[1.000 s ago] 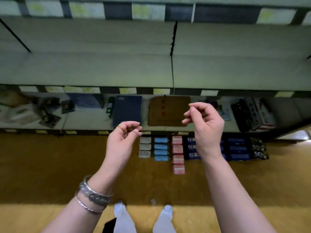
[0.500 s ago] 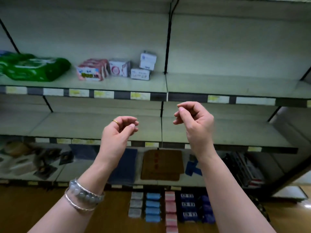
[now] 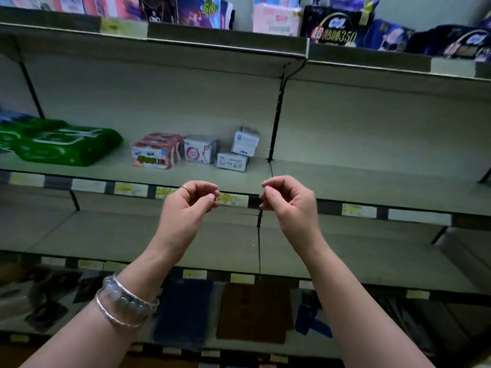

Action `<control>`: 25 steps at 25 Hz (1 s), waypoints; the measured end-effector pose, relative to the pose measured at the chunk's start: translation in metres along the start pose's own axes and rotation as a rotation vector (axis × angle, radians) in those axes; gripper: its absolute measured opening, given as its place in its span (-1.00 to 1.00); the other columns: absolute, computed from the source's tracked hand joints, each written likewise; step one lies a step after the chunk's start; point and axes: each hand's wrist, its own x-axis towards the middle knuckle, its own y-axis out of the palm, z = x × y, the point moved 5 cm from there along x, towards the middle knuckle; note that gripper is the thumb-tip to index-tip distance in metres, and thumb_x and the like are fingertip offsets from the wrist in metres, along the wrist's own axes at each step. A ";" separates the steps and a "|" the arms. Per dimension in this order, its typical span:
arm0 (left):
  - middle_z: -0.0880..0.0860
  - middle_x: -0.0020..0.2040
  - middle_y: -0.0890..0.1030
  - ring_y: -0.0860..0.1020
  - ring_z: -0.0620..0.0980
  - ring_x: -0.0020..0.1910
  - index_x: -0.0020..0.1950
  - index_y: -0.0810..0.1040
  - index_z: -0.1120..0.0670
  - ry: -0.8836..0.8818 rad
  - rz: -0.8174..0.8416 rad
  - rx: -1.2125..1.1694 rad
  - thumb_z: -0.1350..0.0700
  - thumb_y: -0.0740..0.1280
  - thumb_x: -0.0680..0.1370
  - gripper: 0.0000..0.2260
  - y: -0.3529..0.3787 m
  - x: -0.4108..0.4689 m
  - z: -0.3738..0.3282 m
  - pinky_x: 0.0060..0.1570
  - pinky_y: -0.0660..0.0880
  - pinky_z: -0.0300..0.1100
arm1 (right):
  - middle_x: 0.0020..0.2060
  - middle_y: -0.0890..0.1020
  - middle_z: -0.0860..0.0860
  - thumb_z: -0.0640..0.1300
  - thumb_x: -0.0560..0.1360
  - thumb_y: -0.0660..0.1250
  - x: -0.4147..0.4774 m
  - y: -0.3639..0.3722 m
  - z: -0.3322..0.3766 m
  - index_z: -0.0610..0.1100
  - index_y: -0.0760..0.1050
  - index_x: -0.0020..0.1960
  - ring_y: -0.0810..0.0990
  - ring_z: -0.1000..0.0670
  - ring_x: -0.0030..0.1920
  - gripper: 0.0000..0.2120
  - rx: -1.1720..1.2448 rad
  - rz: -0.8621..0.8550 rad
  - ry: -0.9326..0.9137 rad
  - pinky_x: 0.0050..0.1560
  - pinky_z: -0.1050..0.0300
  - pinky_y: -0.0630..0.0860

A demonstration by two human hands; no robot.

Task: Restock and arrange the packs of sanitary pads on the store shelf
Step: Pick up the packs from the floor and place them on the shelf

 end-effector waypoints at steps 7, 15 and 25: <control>0.05 -0.15 0.61 0.58 -0.17 -0.27 -0.14 0.54 0.07 -0.048 0.058 -0.015 0.37 0.24 0.52 -0.79 -0.024 0.110 0.042 -0.17 0.51 -0.38 | -0.32 0.57 0.05 -0.28 0.48 0.31 0.102 0.052 -0.053 0.01 0.49 -0.24 0.52 0.05 -0.26 -0.78 -0.248 -0.058 0.075 -0.17 0.11 0.47; 0.00 -0.16 0.60 0.58 -0.11 -0.24 -0.14 0.54 0.06 -0.132 0.132 0.010 0.31 0.27 0.53 -0.83 -0.042 0.218 0.094 -0.21 0.48 -0.46 | 0.11 0.46 -0.20 -0.15 0.48 0.38 0.222 0.091 -0.121 -0.25 0.47 0.19 0.49 -0.08 0.08 -0.67 -0.546 -0.130 0.146 0.05 0.22 0.37; -0.02 -0.23 0.58 0.55 -0.18 -0.34 -0.21 0.52 0.03 -0.212 0.111 0.106 0.32 0.26 0.53 -0.78 -0.022 0.239 0.120 -0.22 0.45 -0.39 | 0.35 0.22 -0.20 0.11 0.45 0.35 0.313 0.090 -0.196 -0.08 0.21 0.44 0.27 -0.25 0.33 -0.34 -0.946 -0.052 0.352 0.29 -0.18 0.31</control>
